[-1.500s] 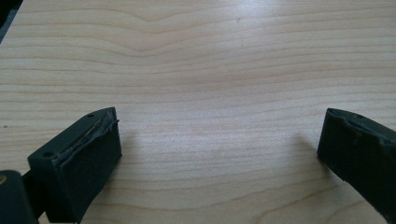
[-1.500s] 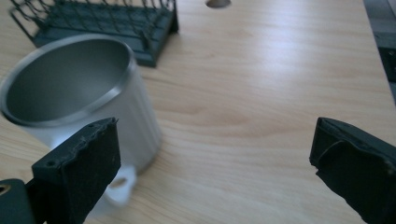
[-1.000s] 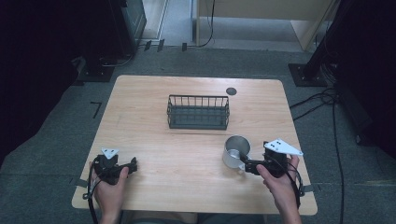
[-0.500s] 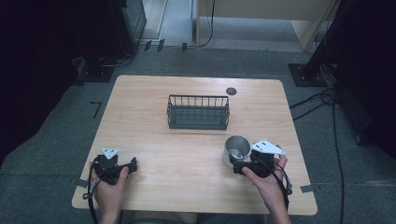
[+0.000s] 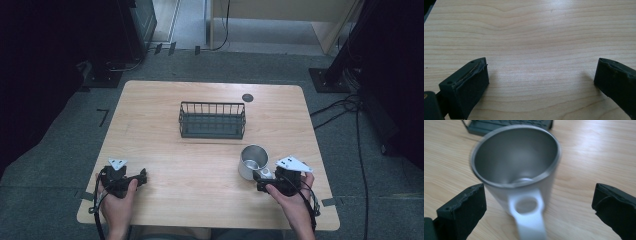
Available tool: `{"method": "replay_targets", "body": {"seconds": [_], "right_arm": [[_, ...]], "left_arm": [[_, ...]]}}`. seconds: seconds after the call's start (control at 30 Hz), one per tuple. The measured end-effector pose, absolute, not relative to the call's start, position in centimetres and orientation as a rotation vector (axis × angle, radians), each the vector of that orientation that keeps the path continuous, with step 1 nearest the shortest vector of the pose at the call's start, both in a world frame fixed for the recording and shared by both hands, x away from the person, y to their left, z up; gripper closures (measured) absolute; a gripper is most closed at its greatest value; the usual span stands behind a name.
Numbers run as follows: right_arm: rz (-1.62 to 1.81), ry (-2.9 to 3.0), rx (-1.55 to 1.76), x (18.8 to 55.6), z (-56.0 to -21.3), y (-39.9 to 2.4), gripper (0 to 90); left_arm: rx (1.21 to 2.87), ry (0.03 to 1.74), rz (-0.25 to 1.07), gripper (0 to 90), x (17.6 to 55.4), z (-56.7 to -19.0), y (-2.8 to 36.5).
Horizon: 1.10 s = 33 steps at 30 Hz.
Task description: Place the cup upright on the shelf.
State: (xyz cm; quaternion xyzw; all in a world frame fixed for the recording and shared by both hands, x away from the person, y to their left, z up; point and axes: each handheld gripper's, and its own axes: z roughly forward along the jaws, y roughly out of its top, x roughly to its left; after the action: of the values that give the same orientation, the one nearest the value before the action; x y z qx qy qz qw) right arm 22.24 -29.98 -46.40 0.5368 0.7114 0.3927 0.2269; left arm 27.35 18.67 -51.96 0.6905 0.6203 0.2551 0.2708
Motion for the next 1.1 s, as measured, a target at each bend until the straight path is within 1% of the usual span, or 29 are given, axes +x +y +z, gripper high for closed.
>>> {"method": "replay_targets", "body": {"seconds": [0.07,0.23,0.47,0.5,0.6,0.77,0.87,0.9,0.93,0.97,1.03,1.1], "right_arm": [[1.048,1.946,1.497,21.9,-46.8,-30.6,0.4],[1.030,1.896,1.548,21.4,-47.4,-32.2,6.3],[0.978,1.761,1.645,21.2,-48.1,-33.8,19.7],[0.984,1.755,1.651,21.2,-48.2,-33.9,20.6],[1.006,1.768,1.645,21.2,-48.7,-34.1,29.1],[0.973,1.727,1.668,21.5,-49.0,-33.9,47.3],[0.985,1.691,1.716,21.7,-48.9,-34.0,52.8],[0.985,1.691,1.716,21.7,-48.9,-34.0,52.8],[0.993,1.670,1.723,21.9,-49.0,-34.0,59.9],[1.003,1.671,1.712,22.0,-49.0,-34.1,62.2],[1.038,1.664,1.710,22.3,-49.1,-34.1,65.7],[1.066,1.659,1.719,22.3,-49.2,-34.2,66.7]], "left_arm": [[1.860,1.670,0.687,0.0,27.4,-52.0,18.7],[1.860,1.671,0.687,0.0,27.4,-52.0,18.7],[1.860,1.670,0.687,0.0,27.4,-52.0,18.7],[1.860,1.670,0.687,0.0,27.4,-52.0,18.7],[1.860,1.671,0.687,0.0,27.4,-52.0,18.7],[1.860,1.670,0.687,0.0,27.4,-52.0,18.7],[1.860,1.671,0.687,0.0,27.3,-52.0,18.7],[1.860,1.671,0.687,0.0,27.3,-52.0,18.7],[1.860,1.670,0.686,0.0,27.4,-52.0,18.7],[1.860,1.670,0.687,0.0,27.4,-52.0,18.7],[1.860,1.671,0.687,0.0,27.4,-52.0,18.7],[1.861,1.671,0.687,0.0,27.4,-52.0,18.7]]}}
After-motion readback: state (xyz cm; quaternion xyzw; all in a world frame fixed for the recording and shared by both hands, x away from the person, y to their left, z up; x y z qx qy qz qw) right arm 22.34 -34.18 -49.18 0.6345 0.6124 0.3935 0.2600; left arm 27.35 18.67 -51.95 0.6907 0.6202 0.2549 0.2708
